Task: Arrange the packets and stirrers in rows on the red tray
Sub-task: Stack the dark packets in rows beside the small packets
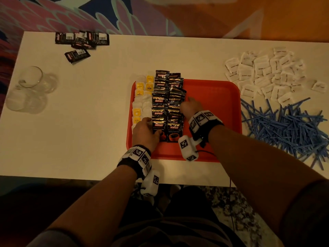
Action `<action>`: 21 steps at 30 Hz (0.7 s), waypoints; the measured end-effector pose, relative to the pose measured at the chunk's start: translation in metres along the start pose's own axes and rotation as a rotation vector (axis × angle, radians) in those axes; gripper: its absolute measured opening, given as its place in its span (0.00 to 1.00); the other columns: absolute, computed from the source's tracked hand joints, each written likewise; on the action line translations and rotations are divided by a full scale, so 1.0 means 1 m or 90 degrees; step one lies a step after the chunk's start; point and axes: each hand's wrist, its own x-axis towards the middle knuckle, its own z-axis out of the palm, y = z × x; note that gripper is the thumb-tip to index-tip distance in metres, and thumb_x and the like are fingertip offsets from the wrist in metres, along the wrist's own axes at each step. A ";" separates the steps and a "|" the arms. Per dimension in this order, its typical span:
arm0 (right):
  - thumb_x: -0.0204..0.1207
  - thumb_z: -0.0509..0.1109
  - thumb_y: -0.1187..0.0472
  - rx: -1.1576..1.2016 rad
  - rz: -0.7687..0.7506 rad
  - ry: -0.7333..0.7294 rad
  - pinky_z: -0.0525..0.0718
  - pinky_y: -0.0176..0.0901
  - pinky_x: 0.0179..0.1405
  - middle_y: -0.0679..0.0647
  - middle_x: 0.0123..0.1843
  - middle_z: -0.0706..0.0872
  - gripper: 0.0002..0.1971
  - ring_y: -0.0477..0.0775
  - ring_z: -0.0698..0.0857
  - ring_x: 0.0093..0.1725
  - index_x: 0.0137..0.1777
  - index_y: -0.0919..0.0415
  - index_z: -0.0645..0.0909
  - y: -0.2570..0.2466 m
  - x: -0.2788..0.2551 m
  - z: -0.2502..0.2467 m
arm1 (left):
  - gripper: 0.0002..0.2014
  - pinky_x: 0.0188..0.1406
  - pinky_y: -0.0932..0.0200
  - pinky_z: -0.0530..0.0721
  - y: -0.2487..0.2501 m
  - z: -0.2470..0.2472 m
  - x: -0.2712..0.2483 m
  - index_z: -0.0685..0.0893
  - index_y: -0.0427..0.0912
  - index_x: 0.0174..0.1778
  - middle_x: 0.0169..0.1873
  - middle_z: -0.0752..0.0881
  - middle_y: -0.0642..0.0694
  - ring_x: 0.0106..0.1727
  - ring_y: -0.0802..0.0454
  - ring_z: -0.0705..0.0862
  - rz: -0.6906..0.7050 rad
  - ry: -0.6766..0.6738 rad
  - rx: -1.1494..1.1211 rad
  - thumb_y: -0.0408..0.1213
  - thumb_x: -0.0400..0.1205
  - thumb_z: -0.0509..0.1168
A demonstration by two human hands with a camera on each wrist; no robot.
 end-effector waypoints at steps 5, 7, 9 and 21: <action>0.61 0.64 0.64 0.000 0.015 -0.021 0.85 0.52 0.53 0.53 0.64 0.80 0.35 0.56 0.83 0.55 0.71 0.42 0.75 -0.010 0.018 0.016 | 0.28 0.67 0.53 0.80 -0.003 -0.001 -0.001 0.79 0.40 0.72 0.64 0.85 0.42 0.66 0.44 0.82 -0.014 -0.002 -0.004 0.37 0.76 0.77; 0.52 0.62 0.61 -0.009 0.015 -0.017 0.83 0.57 0.58 0.55 0.70 0.78 0.43 0.60 0.82 0.60 0.74 0.40 0.72 -0.004 0.038 0.022 | 0.27 0.64 0.54 0.79 -0.002 -0.001 -0.001 0.79 0.41 0.72 0.63 0.85 0.42 0.65 0.44 0.82 -0.016 -0.002 -0.003 0.37 0.77 0.77; 0.52 0.62 0.62 -0.020 0.016 -0.005 0.84 0.61 0.60 0.57 0.70 0.78 0.37 0.64 0.84 0.60 0.68 0.44 0.77 -0.005 0.048 0.021 | 0.27 0.64 0.54 0.79 -0.001 -0.002 -0.001 0.79 0.41 0.71 0.63 0.85 0.42 0.65 0.44 0.83 -0.017 0.000 -0.005 0.37 0.77 0.77; 0.64 0.65 0.66 -0.067 -0.032 -0.018 0.83 0.59 0.59 0.51 0.62 0.78 0.29 0.59 0.81 0.56 0.68 0.49 0.74 -0.028 0.026 -0.001 | 0.27 0.68 0.52 0.79 0.000 -0.006 -0.002 0.78 0.43 0.73 0.64 0.85 0.43 0.67 0.44 0.82 -0.037 -0.005 0.008 0.40 0.77 0.76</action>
